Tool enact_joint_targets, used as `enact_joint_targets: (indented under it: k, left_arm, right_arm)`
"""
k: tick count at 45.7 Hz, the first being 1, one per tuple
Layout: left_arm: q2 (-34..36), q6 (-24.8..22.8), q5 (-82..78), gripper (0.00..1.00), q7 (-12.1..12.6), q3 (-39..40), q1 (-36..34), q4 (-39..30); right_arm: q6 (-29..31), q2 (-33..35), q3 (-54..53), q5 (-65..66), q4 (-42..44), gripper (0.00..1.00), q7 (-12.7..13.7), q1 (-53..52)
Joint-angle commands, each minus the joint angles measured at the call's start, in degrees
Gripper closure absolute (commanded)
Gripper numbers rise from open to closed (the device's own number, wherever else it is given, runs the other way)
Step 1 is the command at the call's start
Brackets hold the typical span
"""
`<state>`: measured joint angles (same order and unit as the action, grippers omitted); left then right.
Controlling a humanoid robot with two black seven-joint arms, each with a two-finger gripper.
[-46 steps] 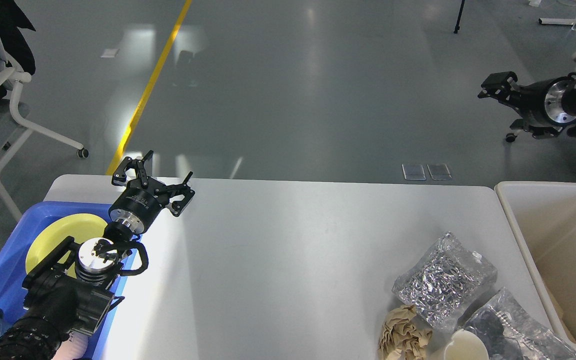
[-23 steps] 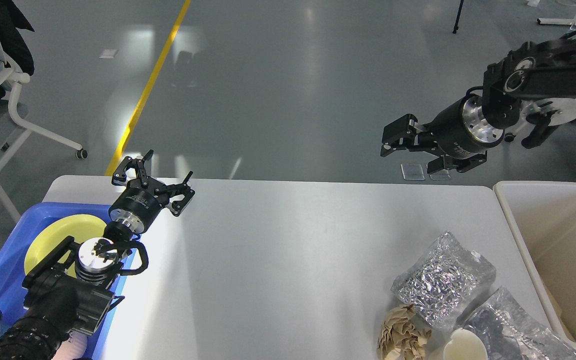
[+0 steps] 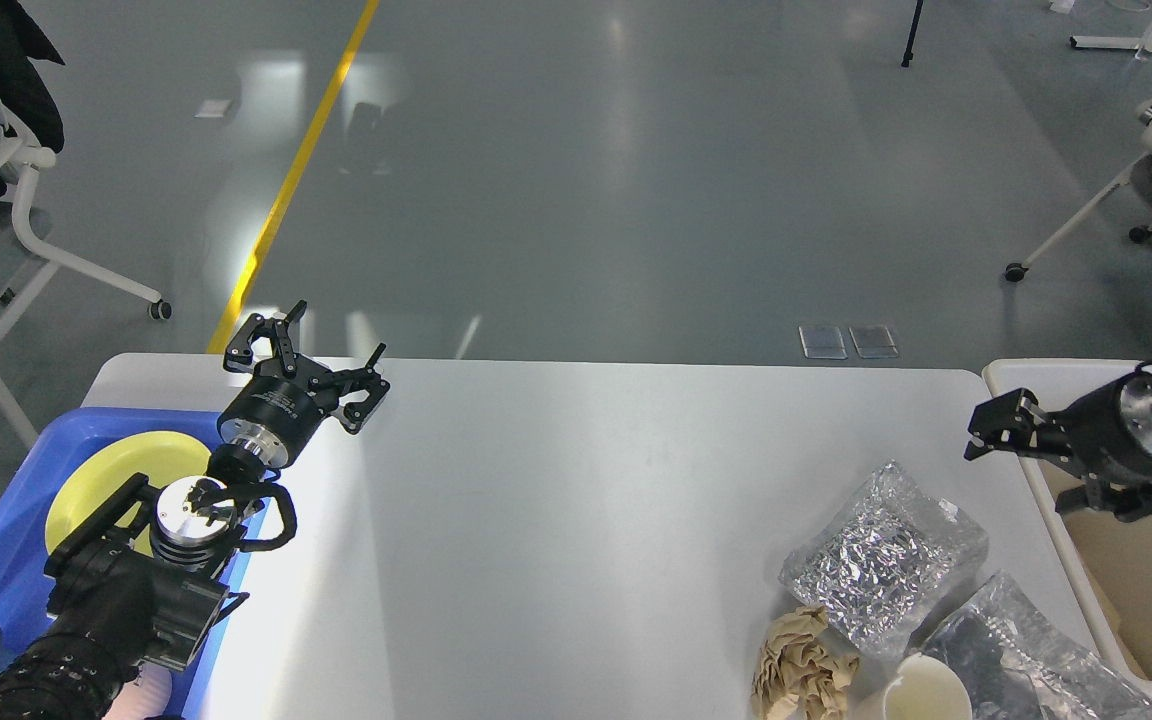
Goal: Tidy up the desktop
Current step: 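Raise the right gripper out of the bin and back over the table, then lower the right gripper onto the foil packet in the plastic bag and grasp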
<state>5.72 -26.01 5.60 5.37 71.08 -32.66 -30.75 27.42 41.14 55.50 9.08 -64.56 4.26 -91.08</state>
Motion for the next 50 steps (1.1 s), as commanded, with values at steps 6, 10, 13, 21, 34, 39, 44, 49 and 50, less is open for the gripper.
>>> enact_joint_targets:
  k: [6, 10, 13, 21, 34, 39, 44, 49, 50]
  left_arm:
    - [0.1, 0.0, -0.1, 0.03, 0.0, -0.1, 0.0, 0.0]
    - [0.1, 0.0, -0.1, 0.03, 0.0, 0.0, 0.1, 0.0]
    - [0.1, 0.0, 0.0, 0.03, 0.0, 0.0, 0.0, 0.0]
    - [0.1, 0.0, 0.0, 0.03, 0.0, -0.1, 0.0, 0.0]
    - [0.1, 0.0, -0.1, 0.03, 0.0, 0.0, 0.0, 0.0]
    - [0.1, 0.0, -0.1, 0.03, 0.0, 0.0, 0.0, 0.0]
    - [0.1, 0.0, 0.0, 0.03, 0.0, -0.1, 0.0, 0.0]
    - [0.1, 0.0, 0.0, 0.03, 0.0, 0.0, 0.0, 0.0]
    - [0.1, 0.0, 0.0, 0.03, 0.0, -0.1, 0.0, 0.0]
  right_arm:
    - [-0.2, 9.8, -16.2, 4.2, -0.5, 0.00, 0.0, 17.0]
    - [-0.3, 9.8, -19.4, 4.2, -0.3, 0.00, 0.0, 20.4]
    - [-0.3, 9.2, -21.9, 4.3, 0.0, 0.00, 0.0, 23.2]
    - [-0.9, 4.8, -27.3, 4.8, 3.6, 0.00, 0.0, 30.4]
    - [-2.4, -2.0, -30.3, 7.2, 12.3, 0.00, -0.3, 36.9]
    - [-2.3, -3.0, -30.3, 8.6, 14.6, 0.00, -0.7, 38.3]
    - [-2.2, -3.1, -29.7, 8.8, 15.5, 0.13, -2.2, 39.0]
    - [-2.2, -3.5, -30.0, 8.8, 17.2, 0.49, -3.0, 40.2]
    - [-2.2, -3.5, -30.0, 8.8, 17.3, 0.57, -3.1, 40.4]
